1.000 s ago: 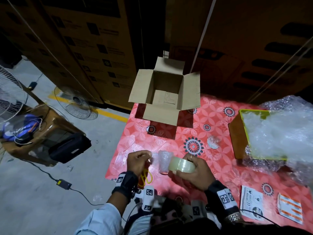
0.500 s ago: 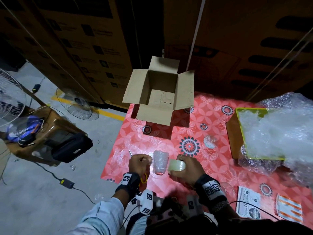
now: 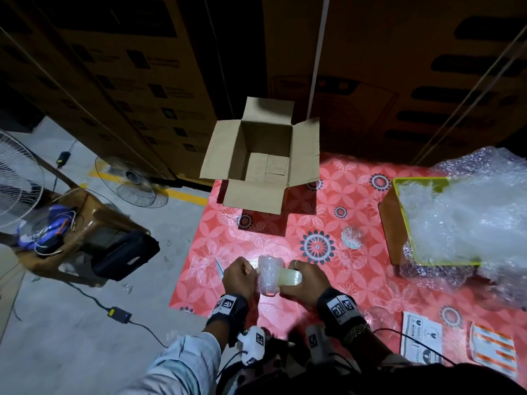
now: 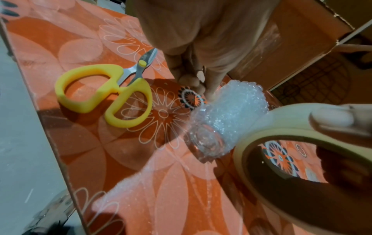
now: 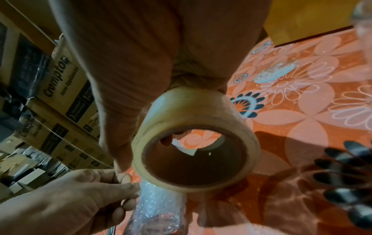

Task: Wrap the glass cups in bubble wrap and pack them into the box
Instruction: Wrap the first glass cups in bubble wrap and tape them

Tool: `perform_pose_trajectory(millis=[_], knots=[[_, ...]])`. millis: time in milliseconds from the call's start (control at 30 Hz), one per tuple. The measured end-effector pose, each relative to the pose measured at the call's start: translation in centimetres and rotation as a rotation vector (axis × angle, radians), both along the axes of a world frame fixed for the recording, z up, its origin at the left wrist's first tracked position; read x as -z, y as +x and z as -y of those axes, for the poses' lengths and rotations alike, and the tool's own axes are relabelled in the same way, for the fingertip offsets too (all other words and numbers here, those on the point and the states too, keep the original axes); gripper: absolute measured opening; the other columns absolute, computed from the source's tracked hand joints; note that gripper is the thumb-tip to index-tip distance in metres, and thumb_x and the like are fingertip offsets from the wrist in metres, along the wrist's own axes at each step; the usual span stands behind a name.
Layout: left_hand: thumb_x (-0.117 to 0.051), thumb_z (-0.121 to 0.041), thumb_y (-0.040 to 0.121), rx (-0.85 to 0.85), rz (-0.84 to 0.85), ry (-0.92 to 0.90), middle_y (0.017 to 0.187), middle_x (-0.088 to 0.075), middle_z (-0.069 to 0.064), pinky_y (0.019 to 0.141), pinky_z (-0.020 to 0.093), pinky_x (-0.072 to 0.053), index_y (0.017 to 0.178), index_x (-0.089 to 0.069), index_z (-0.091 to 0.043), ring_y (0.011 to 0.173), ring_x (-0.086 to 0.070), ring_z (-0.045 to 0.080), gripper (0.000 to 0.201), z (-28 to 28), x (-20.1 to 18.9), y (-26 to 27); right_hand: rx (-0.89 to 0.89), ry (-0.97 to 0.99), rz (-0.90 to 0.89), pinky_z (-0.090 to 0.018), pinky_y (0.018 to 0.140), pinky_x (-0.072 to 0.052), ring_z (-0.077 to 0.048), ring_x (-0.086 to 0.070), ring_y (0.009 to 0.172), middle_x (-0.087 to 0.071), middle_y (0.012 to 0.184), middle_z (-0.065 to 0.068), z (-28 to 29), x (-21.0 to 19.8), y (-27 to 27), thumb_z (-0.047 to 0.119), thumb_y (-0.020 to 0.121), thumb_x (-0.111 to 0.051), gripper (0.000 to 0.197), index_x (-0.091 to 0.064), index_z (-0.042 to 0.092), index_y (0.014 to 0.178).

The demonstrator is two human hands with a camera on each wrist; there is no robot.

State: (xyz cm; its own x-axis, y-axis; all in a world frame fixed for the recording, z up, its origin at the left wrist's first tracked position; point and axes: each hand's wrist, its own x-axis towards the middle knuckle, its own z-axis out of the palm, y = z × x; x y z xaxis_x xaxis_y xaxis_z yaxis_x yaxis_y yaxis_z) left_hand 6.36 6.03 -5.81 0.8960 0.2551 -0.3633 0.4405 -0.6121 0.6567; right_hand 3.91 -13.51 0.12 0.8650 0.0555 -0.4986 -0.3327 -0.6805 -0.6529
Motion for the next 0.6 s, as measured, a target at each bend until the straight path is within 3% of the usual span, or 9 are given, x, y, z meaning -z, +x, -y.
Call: perform_pose_trajectory(millis=[133,233,300,400,467,533,600], knots=[[-0.062,-0.002,0.085,0.033,-0.024,0.040,0.079,-0.072,-0.004,0.064,0.024,-0.040,0.081,-0.068,-0.021,0.076,-0.066,0.023,0.020,0.6,0.0,0.0,0.032,0.066,0.006,-0.031,0.068,-0.056,-0.014,-0.067,0.080,-0.073,0.090,0.005,0.2,0.7,-0.1,0.044,0.062,-0.089,0.047,-0.070,0.023,0.100],[-0.059,-0.006,0.090,0.044,-0.070,0.051,0.092,-0.076,0.004,0.069,0.026,-0.042,0.093,-0.074,-0.018,0.089,-0.069,0.031,0.019,1.4,-0.7,-0.3,0.040,0.073,0.005,-0.026,0.079,-0.056,-0.013,-0.068,0.093,-0.074,0.108,0.004,0.3,0.9,0.0,0.041,0.067,-0.088,0.061,-0.070,0.020,0.121],[-0.064,-0.020,0.095,0.072,-0.105,0.060,0.100,-0.075,0.008,0.072,0.027,-0.040,0.100,-0.073,-0.014,0.095,-0.068,0.032,0.012,2.0,-1.3,-0.5,0.048,0.075,-0.015,-0.027,0.087,-0.056,-0.013,-0.068,0.100,-0.073,0.115,0.005,0.3,0.6,0.1,0.045,0.067,-0.085,0.066,-0.068,0.021,0.126],[-0.066,-0.047,0.093,0.144,-0.217,0.052,0.102,-0.073,0.005,0.075,0.027,-0.040,0.105,-0.069,-0.018,0.094,-0.066,0.029,0.031,2.8,-1.5,-0.7,0.093,0.121,-0.045,-0.037,0.077,-0.061,-0.009,-0.071,0.083,-0.076,0.093,0.008,0.5,0.8,0.2,0.052,0.057,-0.081,0.054,-0.074,0.025,0.103],[-0.061,-0.060,0.088,0.168,-0.263,0.036,0.101,-0.072,0.003,0.076,0.027,-0.041,0.105,-0.067,-0.021,0.096,-0.066,0.029,0.043,3.2,-1.4,-0.3,0.116,0.162,-0.045,-0.037,0.071,-0.062,-0.007,-0.071,0.076,-0.075,0.084,0.007,0.8,1.2,0.3,0.051,0.055,-0.081,0.049,-0.074,0.025,0.096],[-0.053,-0.070,0.085,0.143,-0.295,0.000,0.101,-0.071,0.001,0.079,0.030,-0.045,0.101,-0.065,-0.022,0.096,-0.067,0.028,0.053,3.5,-1.5,0.2,0.125,0.193,-0.048,-0.035,0.065,-0.062,-0.008,-0.072,0.071,-0.075,0.081,0.005,1.0,0.7,0.5,0.041,0.057,-0.084,0.041,-0.075,0.025,0.094],[-0.050,-0.068,0.095,0.090,-0.318,-0.068,0.105,-0.071,0.004,0.084,0.034,-0.048,0.100,-0.064,-0.019,0.097,-0.066,0.027,0.051,3.6,-1.3,0.4,0.140,0.219,-0.051,-0.027,0.055,-0.058,-0.009,-0.071,0.066,-0.075,0.080,0.002,1.3,0.1,0.9,0.026,0.062,-0.086,0.036,-0.075,0.023,0.096]])
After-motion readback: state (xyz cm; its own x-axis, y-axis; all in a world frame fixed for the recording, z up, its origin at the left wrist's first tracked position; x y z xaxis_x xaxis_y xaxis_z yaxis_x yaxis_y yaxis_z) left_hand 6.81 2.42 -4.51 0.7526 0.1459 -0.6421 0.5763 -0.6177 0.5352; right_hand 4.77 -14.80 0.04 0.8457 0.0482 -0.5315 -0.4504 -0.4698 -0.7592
